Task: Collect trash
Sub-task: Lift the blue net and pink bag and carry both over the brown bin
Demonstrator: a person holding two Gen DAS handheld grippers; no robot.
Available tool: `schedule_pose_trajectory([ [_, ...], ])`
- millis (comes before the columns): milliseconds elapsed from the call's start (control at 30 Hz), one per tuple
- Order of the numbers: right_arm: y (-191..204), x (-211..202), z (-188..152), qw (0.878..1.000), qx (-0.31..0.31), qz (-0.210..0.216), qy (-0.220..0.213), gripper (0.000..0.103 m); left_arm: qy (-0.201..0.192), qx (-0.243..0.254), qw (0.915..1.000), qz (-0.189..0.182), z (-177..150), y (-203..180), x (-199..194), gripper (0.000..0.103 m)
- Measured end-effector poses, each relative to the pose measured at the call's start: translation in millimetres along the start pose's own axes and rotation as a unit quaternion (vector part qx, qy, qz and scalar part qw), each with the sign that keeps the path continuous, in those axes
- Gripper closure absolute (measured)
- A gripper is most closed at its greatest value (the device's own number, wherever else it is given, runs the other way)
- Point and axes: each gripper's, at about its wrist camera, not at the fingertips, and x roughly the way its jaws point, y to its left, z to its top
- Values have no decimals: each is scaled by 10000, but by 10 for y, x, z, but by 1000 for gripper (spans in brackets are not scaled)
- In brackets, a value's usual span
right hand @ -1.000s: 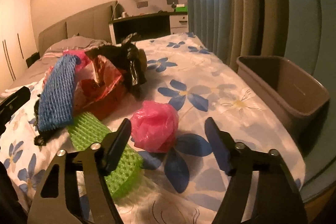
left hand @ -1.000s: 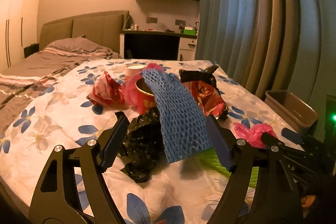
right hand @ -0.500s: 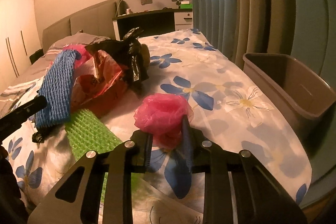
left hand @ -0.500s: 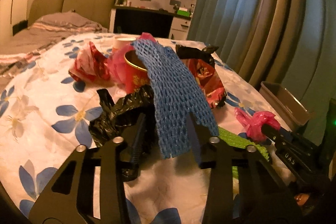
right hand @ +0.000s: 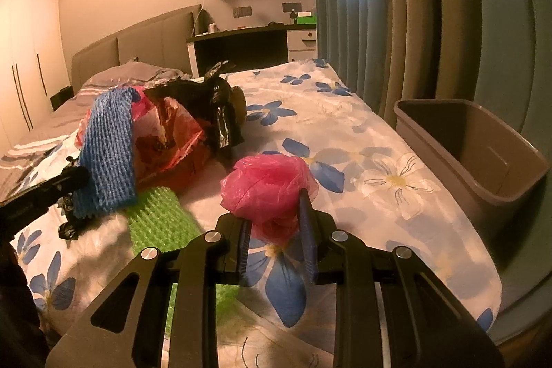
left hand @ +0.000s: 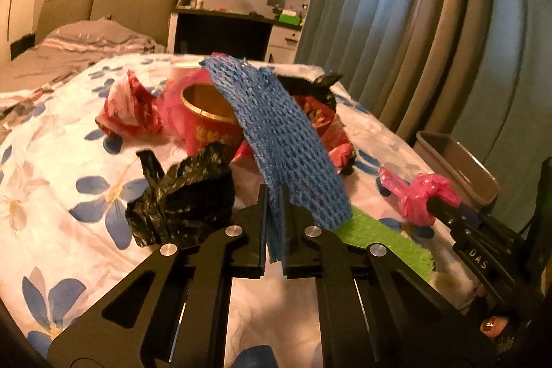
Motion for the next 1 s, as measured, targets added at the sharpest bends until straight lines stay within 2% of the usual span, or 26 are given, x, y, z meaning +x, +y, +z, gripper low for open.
schedule_pose_trajectory([
  [367, -64, -185, 127, 9992, 17, -24, -391, 77, -771, 305, 9966, 13, 292, -221, -360, 98],
  [733, -259, -404, 228, 9972, 107, -206, -718, 77, -957, 713, 9925, -275, 441, -666, -364, 98],
  [1000, -547, -609, 271, 9936, 233, -495, -984, 77, -962, 938, 9888, -647, 503, -1101, -230, 98],
])
